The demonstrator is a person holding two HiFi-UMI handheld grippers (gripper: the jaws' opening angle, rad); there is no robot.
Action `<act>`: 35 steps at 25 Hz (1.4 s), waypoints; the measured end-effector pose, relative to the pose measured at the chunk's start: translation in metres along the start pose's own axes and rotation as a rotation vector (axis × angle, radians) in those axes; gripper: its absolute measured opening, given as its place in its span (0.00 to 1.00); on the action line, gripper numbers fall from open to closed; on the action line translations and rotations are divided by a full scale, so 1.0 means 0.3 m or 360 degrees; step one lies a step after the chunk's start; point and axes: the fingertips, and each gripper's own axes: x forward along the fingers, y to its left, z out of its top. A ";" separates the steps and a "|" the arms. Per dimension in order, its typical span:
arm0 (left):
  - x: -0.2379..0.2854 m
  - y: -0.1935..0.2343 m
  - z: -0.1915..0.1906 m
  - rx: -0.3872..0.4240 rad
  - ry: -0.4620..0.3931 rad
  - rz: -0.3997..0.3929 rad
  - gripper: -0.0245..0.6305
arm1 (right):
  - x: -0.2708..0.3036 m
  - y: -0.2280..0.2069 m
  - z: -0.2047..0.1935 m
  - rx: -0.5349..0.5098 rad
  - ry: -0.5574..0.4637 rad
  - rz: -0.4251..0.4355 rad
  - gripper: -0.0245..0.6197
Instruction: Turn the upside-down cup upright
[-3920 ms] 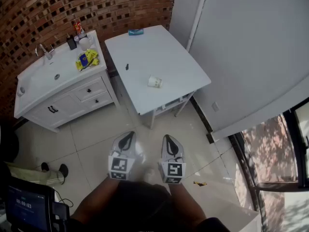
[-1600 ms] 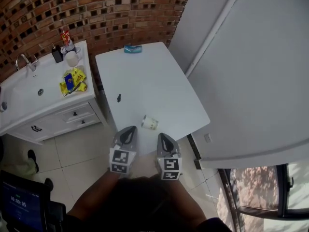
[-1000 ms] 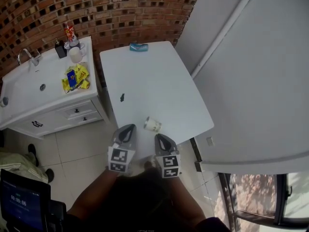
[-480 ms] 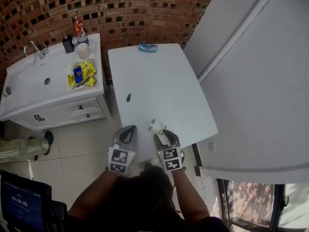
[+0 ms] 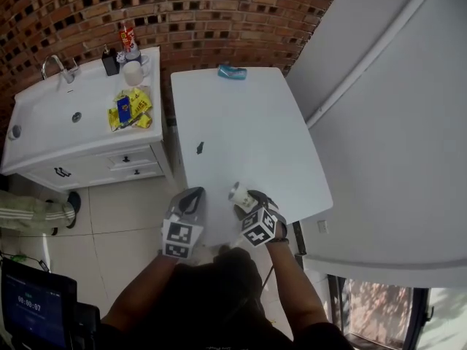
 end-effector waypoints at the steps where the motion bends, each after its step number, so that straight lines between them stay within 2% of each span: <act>1: 0.001 -0.002 -0.003 -0.0002 0.0004 -0.0003 0.03 | 0.012 0.001 -0.004 -0.0044 0.0042 0.0010 0.45; 6: 0.004 0.006 -0.019 -0.0028 0.0031 -0.0003 0.03 | 0.069 0.006 -0.016 -0.0244 0.0270 0.0026 0.47; 11: 0.016 0.003 -0.026 -0.0041 0.0034 -0.0001 0.03 | 0.101 0.004 -0.029 -0.0288 0.0442 0.0027 0.47; 18: 0.033 0.000 -0.038 -0.0050 0.0045 -0.0004 0.03 | 0.136 -0.005 -0.044 -0.0355 0.0623 -0.0075 0.49; 27: 0.033 0.016 -0.048 -0.0060 0.0059 0.0013 0.03 | 0.166 -0.006 -0.052 -0.0421 0.0689 -0.0169 0.47; 35: 0.035 0.028 -0.059 -0.0063 0.0075 0.0012 0.03 | 0.150 -0.029 -0.028 -0.0332 0.0568 -0.0205 0.46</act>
